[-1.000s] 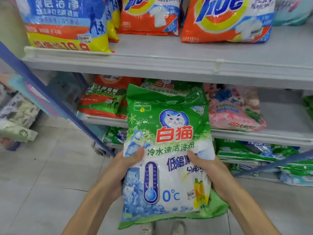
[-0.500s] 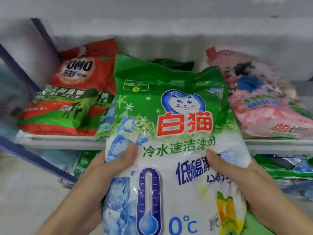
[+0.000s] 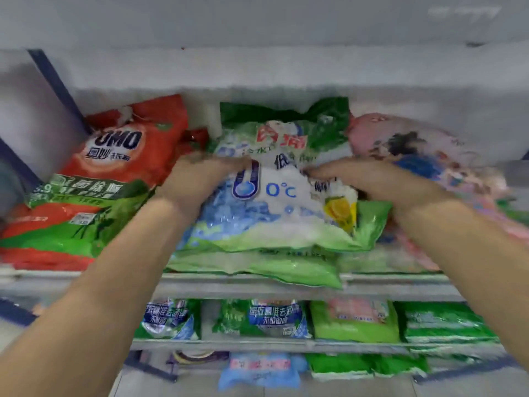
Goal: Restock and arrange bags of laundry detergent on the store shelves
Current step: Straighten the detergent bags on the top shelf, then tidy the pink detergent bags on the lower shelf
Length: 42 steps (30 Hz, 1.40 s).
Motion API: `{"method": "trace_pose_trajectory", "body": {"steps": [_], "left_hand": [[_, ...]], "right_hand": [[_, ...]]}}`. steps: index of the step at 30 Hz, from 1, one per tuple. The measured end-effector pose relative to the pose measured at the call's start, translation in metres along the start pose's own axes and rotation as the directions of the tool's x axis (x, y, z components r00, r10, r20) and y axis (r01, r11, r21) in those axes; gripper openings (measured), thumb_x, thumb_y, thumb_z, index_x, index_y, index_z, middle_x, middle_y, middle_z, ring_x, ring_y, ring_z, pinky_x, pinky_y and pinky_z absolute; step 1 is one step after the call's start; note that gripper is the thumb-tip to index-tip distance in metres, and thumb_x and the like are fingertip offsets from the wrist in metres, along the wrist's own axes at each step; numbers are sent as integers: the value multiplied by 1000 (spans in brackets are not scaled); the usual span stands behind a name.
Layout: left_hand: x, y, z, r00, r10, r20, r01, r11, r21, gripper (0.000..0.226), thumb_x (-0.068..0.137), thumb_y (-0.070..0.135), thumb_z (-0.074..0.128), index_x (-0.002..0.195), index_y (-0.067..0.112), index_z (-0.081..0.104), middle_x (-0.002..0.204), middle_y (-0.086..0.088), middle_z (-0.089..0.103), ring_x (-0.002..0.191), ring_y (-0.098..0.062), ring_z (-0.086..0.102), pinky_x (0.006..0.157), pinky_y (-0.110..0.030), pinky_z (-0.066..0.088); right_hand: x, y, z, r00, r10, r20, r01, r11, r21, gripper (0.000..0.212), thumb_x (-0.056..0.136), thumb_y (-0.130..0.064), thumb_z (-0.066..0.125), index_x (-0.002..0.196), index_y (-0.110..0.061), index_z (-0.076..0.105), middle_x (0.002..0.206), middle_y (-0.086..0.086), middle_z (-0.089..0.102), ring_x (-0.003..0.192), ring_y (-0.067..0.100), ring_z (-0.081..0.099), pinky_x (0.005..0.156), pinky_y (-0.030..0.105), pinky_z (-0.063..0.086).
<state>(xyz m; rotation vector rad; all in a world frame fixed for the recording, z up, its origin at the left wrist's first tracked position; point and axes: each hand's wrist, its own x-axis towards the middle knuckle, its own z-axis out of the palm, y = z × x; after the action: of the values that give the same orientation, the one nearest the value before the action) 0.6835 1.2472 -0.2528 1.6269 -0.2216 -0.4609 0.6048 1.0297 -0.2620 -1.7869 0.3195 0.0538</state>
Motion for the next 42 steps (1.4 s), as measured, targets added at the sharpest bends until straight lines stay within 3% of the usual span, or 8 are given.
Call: {"method": "trace_pose_trajectory", "body": {"steps": [3, 11, 16, 24, 28, 31, 37, 42], "left_hand": [[-3, -11, 3, 988, 10, -152, 16, 985, 170, 51, 63, 39, 93, 102, 15, 71, 91, -3, 78, 81, -22, 76, 79, -39, 63], [-17, -22, -6, 946, 85, -314, -50, 992, 117, 34, 83, 17, 83, 111, 26, 66, 96, -1, 73, 71, -13, 73, 68, -27, 61], [-19, -20, 1, 920, 115, -375, -22, 970, 243, 44, 80, 26, 84, 122, 28, 69, 108, -7, 72, 97, -29, 72, 95, -47, 57], [-66, -10, 31, 930, 295, -218, -71, 728, 682, 38, 97, 41, 59, 128, 20, 66, 136, -11, 61, 128, -31, 53, 104, -38, 41], [-78, -6, 69, 900, 431, -59, -225, 577, 786, 30, 96, 29, 61, 123, 21, 69, 154, -6, 48, 144, -23, 38, 117, -32, 27], [-85, -2, 109, 854, 509, 112, -437, 581, 686, 27, 97, 24, 62, 122, 22, 72, 130, 1, 68, 116, -21, 61, 103, -32, 46], [-79, 15, 173, 985, 133, 109, -172, 727, 665, 45, 100, 56, 47, 92, 14, 61, 96, -2, 70, 86, -22, 60, 70, -31, 42], [-67, 23, 199, 985, -134, 111, 35, 777, 628, 60, 87, 75, 53, 81, 16, 57, 85, -1, 61, 79, -20, 57, 64, -30, 38]], "right_hand": [[-19, 22, -10, 984, 175, -18, -175, 984, 35, 63, 63, -44, 88, 120, -20, 75, 117, -3, 76, 111, 20, 72, 108, 41, 50], [-31, 14, -25, 953, 250, -173, -143, 872, 468, 22, 103, -2, 50, 120, 3, 63, 99, 16, 75, 69, 21, 71, 54, 26, 61], [-16, 13, -20, 882, 212, -422, -278, 955, -101, 33, 89, -11, 74, 114, 7, 61, 105, 16, 68, 73, 25, 63, 61, 26, 54], [-55, 3, -13, 948, 203, -245, -230, 970, -83, 57, 57, -38, 87, 103, -6, 76, 103, 14, 78, 102, 36, 73, 99, 53, 55], [-97, 1, -33, 948, -6, -317, -65, 974, -215, 17, 92, -8, 69, 108, -2, 70, 114, 24, 72, 111, 43, 66, 104, 60, 47], [-125, 7, -50, 852, -85, -516, 89, 996, -17, 34, 88, 13, 62, 96, -19, 72, 104, 20, 73, 98, 48, 66, 92, 63, 52], [-159, 38, -106, 674, -272, -687, -61, 906, -419, 21, 91, -15, 70, 111, -22, 71, 105, -7, 75, 96, 15, 72, 77, 30, 56], [-164, 61, -139, 713, 186, -676, -472, 841, -265, 60, 91, -66, 56, 115, -11, 63, 109, 12, 66, 96, 31, 62, 70, 32, 40]]}}
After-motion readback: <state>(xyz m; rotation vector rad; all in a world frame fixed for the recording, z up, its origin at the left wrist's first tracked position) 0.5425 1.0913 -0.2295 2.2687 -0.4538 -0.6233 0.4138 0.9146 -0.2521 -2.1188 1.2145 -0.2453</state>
